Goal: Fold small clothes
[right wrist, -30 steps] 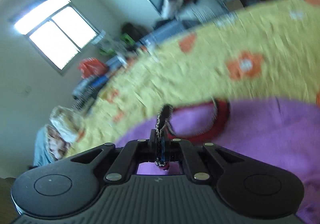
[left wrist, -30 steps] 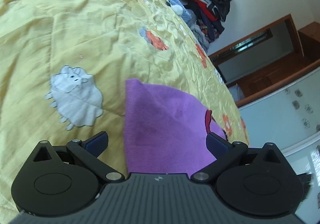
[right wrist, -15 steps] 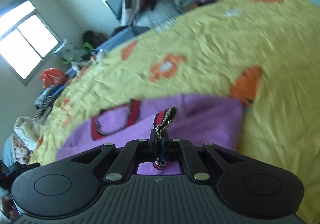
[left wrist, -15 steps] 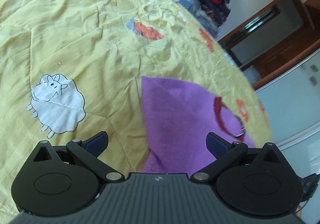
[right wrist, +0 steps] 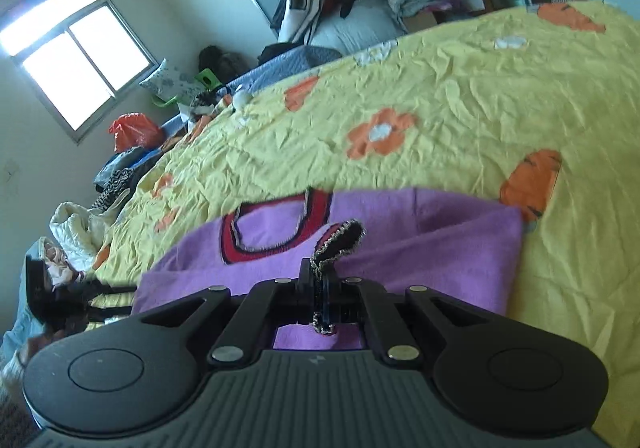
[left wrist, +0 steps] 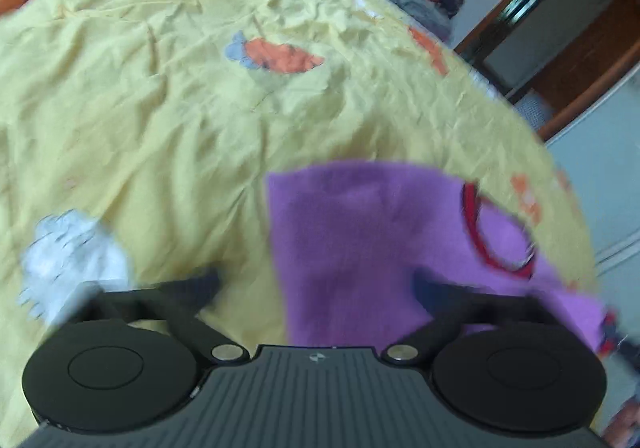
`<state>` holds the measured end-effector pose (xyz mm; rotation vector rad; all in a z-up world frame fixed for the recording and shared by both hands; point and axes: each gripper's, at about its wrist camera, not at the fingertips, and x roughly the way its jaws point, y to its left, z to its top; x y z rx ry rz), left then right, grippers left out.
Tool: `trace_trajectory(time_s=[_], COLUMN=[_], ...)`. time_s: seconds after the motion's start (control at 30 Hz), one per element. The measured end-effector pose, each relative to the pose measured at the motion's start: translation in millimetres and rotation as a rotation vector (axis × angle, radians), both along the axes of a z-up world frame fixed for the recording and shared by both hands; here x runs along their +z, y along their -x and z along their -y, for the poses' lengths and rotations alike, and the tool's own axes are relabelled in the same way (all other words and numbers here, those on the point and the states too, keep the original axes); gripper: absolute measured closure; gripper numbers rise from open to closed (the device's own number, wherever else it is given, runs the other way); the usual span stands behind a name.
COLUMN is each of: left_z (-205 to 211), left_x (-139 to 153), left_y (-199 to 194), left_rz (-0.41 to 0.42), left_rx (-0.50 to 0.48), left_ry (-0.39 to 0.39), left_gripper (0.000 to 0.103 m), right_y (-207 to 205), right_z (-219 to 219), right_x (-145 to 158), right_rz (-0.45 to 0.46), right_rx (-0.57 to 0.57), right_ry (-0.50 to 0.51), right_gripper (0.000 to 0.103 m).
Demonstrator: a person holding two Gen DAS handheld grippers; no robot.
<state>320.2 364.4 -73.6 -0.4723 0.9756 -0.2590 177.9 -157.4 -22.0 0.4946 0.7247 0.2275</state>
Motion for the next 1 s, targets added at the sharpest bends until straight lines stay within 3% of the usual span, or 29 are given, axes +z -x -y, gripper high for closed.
trace_trajectory(time_s=[0.03,0.07,0.1,0.13,0.17,0.23,0.43,0.5,0.57,0.67,0.73,0.8,0.83,0.87,0.9,0.93,1.0], left_z=[0,-2,-5,-8,-11,-8,39,51,59,51,32,17,12,10,13,20,43], left_x=[-2,-2,-3,-7,-10,-7,49,52,36,11,15,33,44,52,55,55,43], left_y=[-7,-11,-15,-21,-27,-30,-15,-16,-19,-19,-10,12,25,38,49,58,70], left_rz=[-0.015,-0.011,-0.026,-0.065,-0.096,-0.052,0.241,0.269,0.248,0.195,0.17,0.215,0.244,0.255,0.261,0.28,0.266], left_rx=[-0.002,0.016,0.027,0.032,0.038,0.008,-0.172,-0.229,-0.255,-0.213,-0.145,-0.104,-0.091,-0.103,-0.133,-0.15,-0.211], left_ry=[0.014,0.027,0.05,0.071,0.085,0.032,-0.304,-0.387,-0.508,-0.652,-0.643,-0.576,-0.503,-0.4,-0.317,-0.275,-0.251], left_gripper=[0.014,0.03,0.055,0.098,0.097,0.097,0.097,0.096,0.095,0.096,0.096,0.095,0.091,0.074,0.065,0.057,0.057], right_y=[1,1,2,3,5,9,27,28,17,4,17,29,34,36,34,32,26], right_z=[2,3,4,5,5,5,3,2,-4,2,6,7,5,0,-5,-13,-30], right_x=[-4,-8,-12,-14,-15,-14,15,16,-2,-42,-39,-29,-23,-19,-16,-15,-23], right_rz=[-0.009,-0.019,-0.024,-0.026,-0.026,-0.008,0.099,0.104,0.045,-0.14,-0.096,-0.052,-0.02,0.013,0.031,0.042,0.04], right_rx=[-0.005,-0.002,-0.005,-0.01,-0.012,-0.017,-0.02,-0.031,-0.015,-0.021,-0.032,-0.04,-0.047,-0.04,-0.011,0.028,0.103], right_ry=[-0.007,-0.02,-0.025,-0.02,-0.019,-0.013,-0.036,0.006,0.16,0.193,0.226,0.24,0.262,0.285,0.293,0.291,0.31], right_gripper=[0.099,0.099,0.099,0.099,0.099,0.099,0.099,0.099,0.099,0.091,0.09,0.09,0.09,0.09,0.09,0.09,0.09])
